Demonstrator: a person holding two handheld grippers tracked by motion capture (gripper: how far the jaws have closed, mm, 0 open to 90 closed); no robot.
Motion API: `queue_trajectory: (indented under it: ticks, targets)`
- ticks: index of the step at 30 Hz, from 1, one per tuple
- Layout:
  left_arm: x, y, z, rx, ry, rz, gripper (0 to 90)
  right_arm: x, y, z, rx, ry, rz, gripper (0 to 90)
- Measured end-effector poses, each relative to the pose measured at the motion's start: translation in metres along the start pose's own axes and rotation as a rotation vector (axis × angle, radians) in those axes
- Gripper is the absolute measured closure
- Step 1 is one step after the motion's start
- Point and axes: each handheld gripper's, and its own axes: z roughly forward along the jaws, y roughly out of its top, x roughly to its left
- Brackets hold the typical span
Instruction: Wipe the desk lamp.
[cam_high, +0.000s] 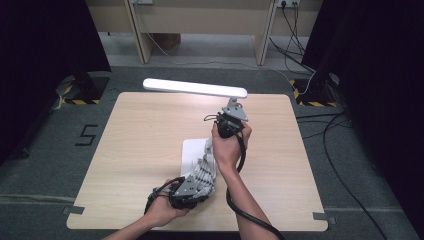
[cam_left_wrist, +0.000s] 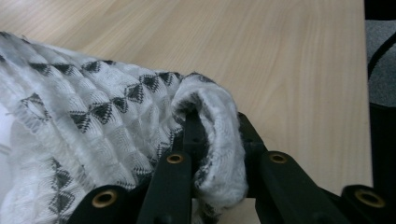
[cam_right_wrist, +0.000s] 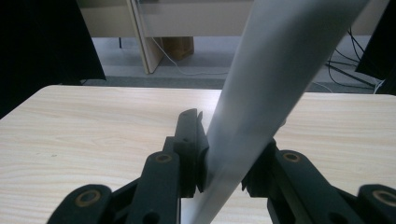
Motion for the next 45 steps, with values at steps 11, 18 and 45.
queue_trajectory:
  ticks: [11,18,45]
  targets:
    - [-0.004,0.010,-0.006,-0.031,-0.001,0.016,78.6,0.000,0.001,0.000,0.008,-0.004,-0.013,71.5]
    - [-0.001,0.014,-0.008,-0.052,0.001,0.009,78.6,-0.001,-0.001,-0.003,0.011,0.010,-0.026,59.3]
    - [0.040,0.045,-0.028,-0.107,0.041,0.002,78.8,-0.059,-0.066,-0.069,0.165,0.251,-0.255,51.2]
